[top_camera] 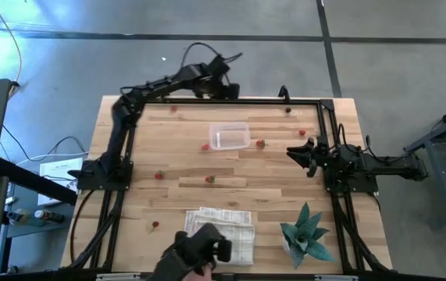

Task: Pick and placing Produce into tupperware
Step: Move the transparent bin from the top left to the center of the table

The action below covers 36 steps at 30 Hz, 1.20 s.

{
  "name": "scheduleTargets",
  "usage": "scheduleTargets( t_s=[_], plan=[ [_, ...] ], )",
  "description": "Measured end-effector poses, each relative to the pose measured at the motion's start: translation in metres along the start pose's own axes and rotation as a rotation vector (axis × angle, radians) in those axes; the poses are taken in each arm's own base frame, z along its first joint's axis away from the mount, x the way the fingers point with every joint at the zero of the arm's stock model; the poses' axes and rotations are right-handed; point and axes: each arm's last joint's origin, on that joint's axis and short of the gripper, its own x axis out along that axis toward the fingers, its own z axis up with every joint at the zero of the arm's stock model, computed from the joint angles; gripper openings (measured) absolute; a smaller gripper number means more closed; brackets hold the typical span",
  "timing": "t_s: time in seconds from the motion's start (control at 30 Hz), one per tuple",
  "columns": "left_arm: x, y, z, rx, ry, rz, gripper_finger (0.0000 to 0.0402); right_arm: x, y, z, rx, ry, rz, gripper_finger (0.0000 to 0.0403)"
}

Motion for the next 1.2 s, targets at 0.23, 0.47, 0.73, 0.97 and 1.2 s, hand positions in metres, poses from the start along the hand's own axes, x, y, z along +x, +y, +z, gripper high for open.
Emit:
scheduleTargets(
  t_s=[0.23,0.47,0.73,0.97,1.2],
  plan=[
    [0.031,-0.026,-0.009,0.062,0.113,0.100,0.0000,0.000,0.000,0.000,0.025,-0.001,-0.002,0.0117],
    [0.061,-0.032,-0.028,0.053,0.182,0.138,0.0000,0.000,0.000,0.000,0.007,-0.002,-0.003,0.0117],
    [0.082,-0.046,-0.052,0.086,0.227,0.142,0.0000,0.000,0.000,0.000,0.000,-0.002,-0.003,0.0117],
    [0.080,-0.066,-0.075,0.144,0.227,0.133,0.0000,0.000,0.000,0.000,-0.007,-0.002,-0.003,0.0117],
    [0.078,-0.075,-0.090,0.139,0.229,0.173,0.0000,0.000,0.000,0.000,-0.006,-0.002,-0.003,0.0117]
  ],
)
